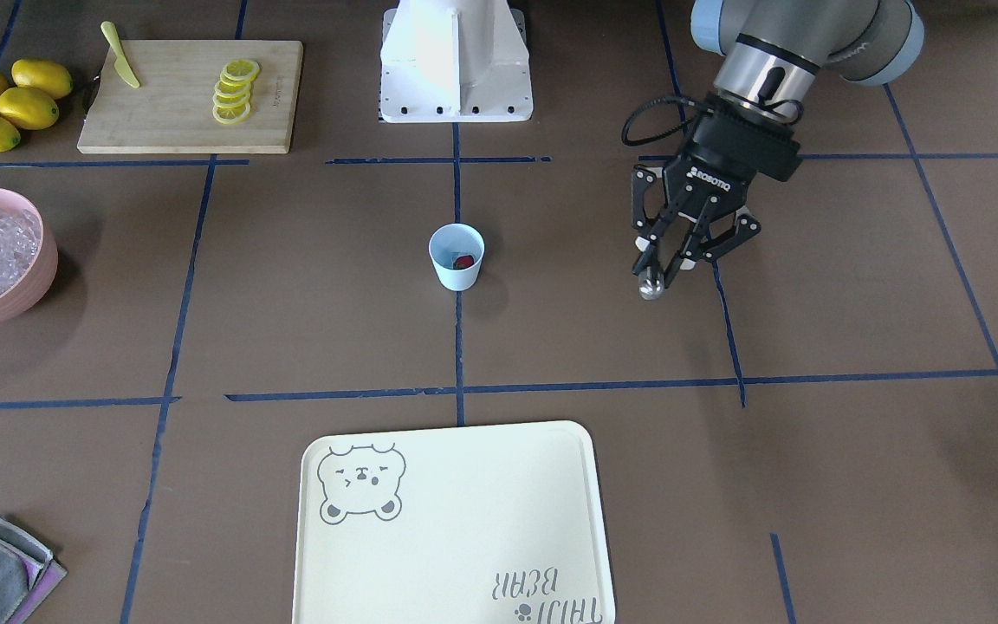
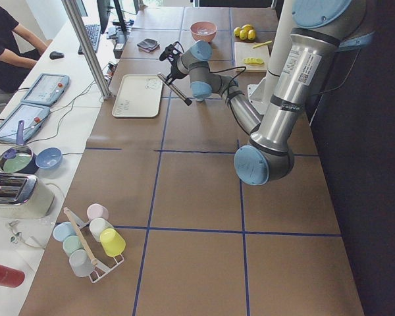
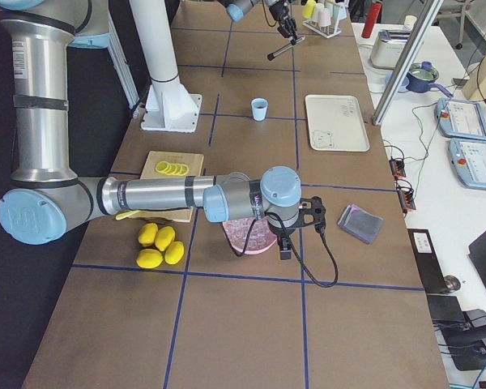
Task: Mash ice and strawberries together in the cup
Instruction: 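Bring the metal pestle in the left gripper toward the cup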
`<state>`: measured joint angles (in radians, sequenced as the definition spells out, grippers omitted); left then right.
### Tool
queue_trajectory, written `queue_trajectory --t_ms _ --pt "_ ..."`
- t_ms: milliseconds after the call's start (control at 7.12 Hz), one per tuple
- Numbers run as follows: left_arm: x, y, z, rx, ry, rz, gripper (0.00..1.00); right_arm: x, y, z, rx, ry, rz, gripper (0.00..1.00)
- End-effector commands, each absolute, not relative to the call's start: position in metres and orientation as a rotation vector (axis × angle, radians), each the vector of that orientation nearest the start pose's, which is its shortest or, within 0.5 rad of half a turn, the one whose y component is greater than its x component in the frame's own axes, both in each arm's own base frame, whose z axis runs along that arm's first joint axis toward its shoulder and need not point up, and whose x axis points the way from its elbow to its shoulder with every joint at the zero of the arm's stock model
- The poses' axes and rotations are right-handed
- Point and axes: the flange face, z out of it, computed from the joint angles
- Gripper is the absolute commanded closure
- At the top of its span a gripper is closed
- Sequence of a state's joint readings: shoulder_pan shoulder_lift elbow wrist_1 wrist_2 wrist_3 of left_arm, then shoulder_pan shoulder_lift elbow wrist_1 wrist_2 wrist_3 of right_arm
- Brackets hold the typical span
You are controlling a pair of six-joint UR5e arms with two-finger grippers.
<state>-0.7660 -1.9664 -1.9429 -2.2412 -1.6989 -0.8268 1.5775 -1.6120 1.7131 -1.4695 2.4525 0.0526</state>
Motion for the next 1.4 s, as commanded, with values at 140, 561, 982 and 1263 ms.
queue_trajectory --t_ms 140,561,982,1263 --pt "0.319 -0.447 0.170 1.078 1.374 -0.068 1.00 0.058 -0.483 0.587 0.170 -0.887 -0.035 0.00" --pt "0.343 -0.427 0.184 1.211 1.485 -0.184 1.00 0.054 -0.489 0.582 0.171 -0.881 -0.035 0.00" --pt "0.414 -0.403 0.226 1.270 1.522 -0.315 1.00 0.053 -0.491 0.583 0.171 -0.878 -0.037 0.00" --pt "0.408 -0.401 0.197 1.447 1.407 -0.223 1.00 0.053 -0.490 0.580 0.177 -0.875 -0.040 0.00"
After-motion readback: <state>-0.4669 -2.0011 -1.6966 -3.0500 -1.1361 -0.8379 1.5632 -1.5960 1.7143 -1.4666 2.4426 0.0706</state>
